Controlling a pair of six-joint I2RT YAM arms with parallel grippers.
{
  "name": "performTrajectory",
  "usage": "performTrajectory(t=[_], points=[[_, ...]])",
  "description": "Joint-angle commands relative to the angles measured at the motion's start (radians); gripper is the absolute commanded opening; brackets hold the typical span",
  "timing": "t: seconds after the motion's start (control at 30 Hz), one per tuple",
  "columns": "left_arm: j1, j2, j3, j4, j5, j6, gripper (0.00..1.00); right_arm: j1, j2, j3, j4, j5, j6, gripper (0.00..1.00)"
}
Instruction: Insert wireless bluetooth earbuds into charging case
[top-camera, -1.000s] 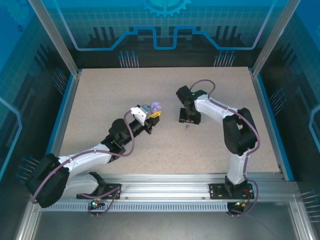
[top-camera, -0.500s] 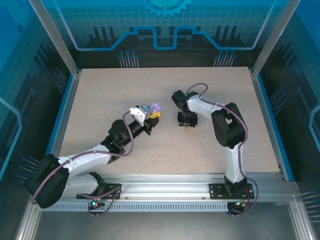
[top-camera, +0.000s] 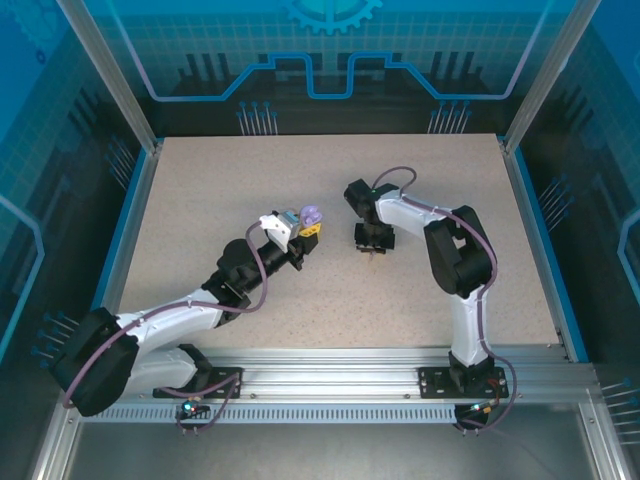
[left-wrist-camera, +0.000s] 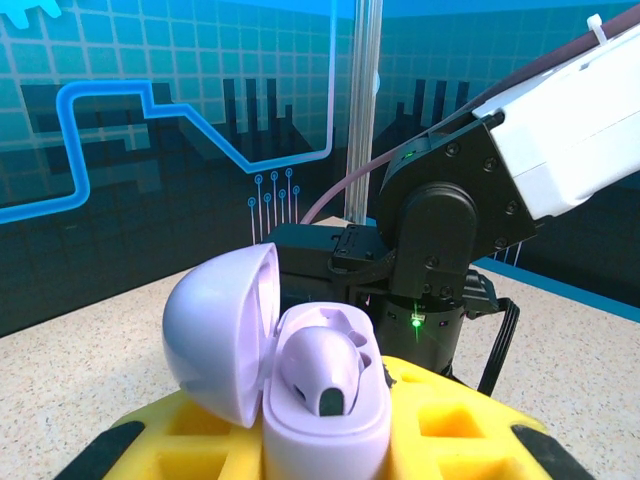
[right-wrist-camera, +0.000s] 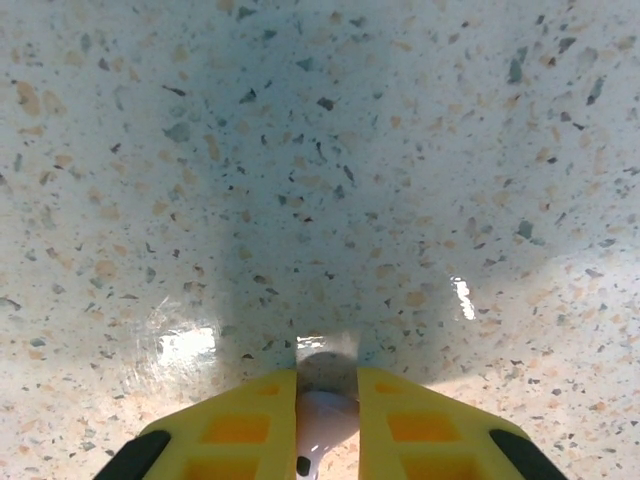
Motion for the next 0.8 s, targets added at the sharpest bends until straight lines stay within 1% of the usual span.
performTrajectory(t=[0.0, 0.03, 0.07, 0.17, 0.3, 0.47, 0.67, 0.77], points=[[-0.002, 0.008, 0.011, 0.048, -0.003, 0.0, 0.0, -0.006, 0.014, -0.045, -0.001, -0.026, -0.026, 0.28], [-0.001, 0.01, 0.013, 0.049, -0.002, 0.0, 0.0, -0.005, 0.011, -0.046, -0.004, -0.029, -0.031, 0.32], [-0.002, 0.012, 0.015, 0.048, 0.0, 0.0, 0.0, -0.003, 0.006, -0.048, -0.006, -0.028, -0.035, 0.33], [0.0, 0.017, 0.019, 0.049, 0.001, 0.0, 0.0, 0.001, -0.006, -0.056, -0.005, -0.03, -0.039, 0.32], [-0.001, 0.025, 0.023, 0.052, 0.003, -0.005, 0.0, 0.001, 0.005, -0.057, -0.001, -0.03, -0.046, 0.29], [-0.001, 0.024, 0.027, 0.048, 0.004, -0.006, 0.0, -0.003, 0.025, -0.057, 0.006, -0.046, -0.053, 0.2], [-0.001, 0.025, 0.036, 0.04, 0.006, -0.001, 0.0, -0.003, -0.012, -0.08, 0.041, -0.069, -0.07, 0.06], [-0.002, 0.029, 0.039, 0.035, 0.007, -0.003, 0.0, -0.003, -0.069, -0.114, 0.094, -0.091, -0.089, 0.05]])
